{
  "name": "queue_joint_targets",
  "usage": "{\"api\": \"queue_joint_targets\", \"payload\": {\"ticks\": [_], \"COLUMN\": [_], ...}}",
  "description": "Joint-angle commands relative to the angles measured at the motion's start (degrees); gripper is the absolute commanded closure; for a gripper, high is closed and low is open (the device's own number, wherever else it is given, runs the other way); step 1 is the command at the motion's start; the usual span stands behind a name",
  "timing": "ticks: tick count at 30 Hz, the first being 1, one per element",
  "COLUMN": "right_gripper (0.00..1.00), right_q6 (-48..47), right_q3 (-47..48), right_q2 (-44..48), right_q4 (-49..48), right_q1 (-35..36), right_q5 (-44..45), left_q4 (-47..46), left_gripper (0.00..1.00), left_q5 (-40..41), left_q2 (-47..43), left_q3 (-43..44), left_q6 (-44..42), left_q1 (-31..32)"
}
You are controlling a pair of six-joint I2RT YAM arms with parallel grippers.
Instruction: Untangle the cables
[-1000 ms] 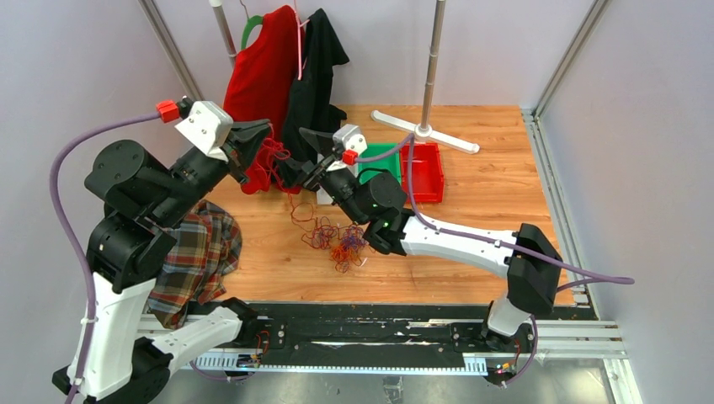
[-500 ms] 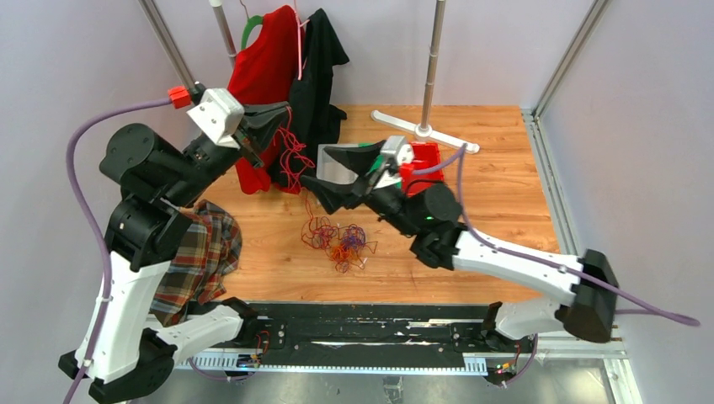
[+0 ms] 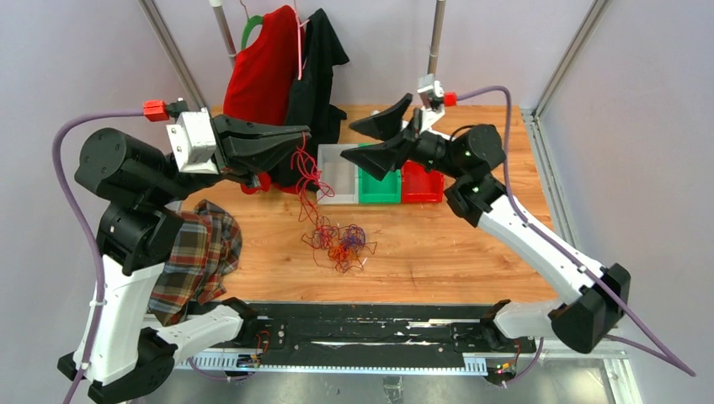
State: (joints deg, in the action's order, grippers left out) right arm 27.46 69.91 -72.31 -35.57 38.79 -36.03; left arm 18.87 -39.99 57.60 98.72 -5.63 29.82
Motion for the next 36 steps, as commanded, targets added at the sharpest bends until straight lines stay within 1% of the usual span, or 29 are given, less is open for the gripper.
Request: {"api": "queue_joint_targets", "payload": {"ticks": [1, 7, 12, 18, 28, 31, 36], "right_gripper": [0.25, 0.25, 0.25, 0.25, 0.27, 0.30, 0.35], "right_q6": [8.9, 19.2, 25.9, 25.0, 19.9, 20.5, 25.2], "right_q3": [4.5, 6.3, 8.1, 10.2, 12.3, 12.6, 13.9], "right_q2": [-4.0, -8.0, -11.1, -12.5, -14.0, -15.0, -17.9], "right_q4": [-2.4, -14.0, -21.5, -21.0, -16.4, -17.6, -24.2], "right_q1": [-0.7, -0.5, 0.7, 3.8, 7.6, 8.2, 8.9], "right_q5": [-14.4, -20.0, -22.2, -23.3, -20.8, -20.0, -19.2], "left_q4": [-3.8, -5.0, -5.2, -6.3, -7.5, -8.2, -8.6], "left_gripper": [1.00, 1.00, 1.00, 1.00, 1.00, 1.00, 1.00], "left_q5": [-8.4, -10.6, -10.9, -10.7, -10.7, -10.9, -11.2], "left_q2": [1.6, 1.9, 1.8, 1.8, 1.6, 1.4, 1.2], "left_q3": [1.3, 0.4, -0.5, -1.4, -1.4, -1.4, -1.3], "left_q6": [5.3, 7.2, 7.3, 7.7, 9.5, 10.5, 11.1], "left_q1": [0.3, 0.3, 0.3, 0.3, 0.3, 0.3, 0.3]}}
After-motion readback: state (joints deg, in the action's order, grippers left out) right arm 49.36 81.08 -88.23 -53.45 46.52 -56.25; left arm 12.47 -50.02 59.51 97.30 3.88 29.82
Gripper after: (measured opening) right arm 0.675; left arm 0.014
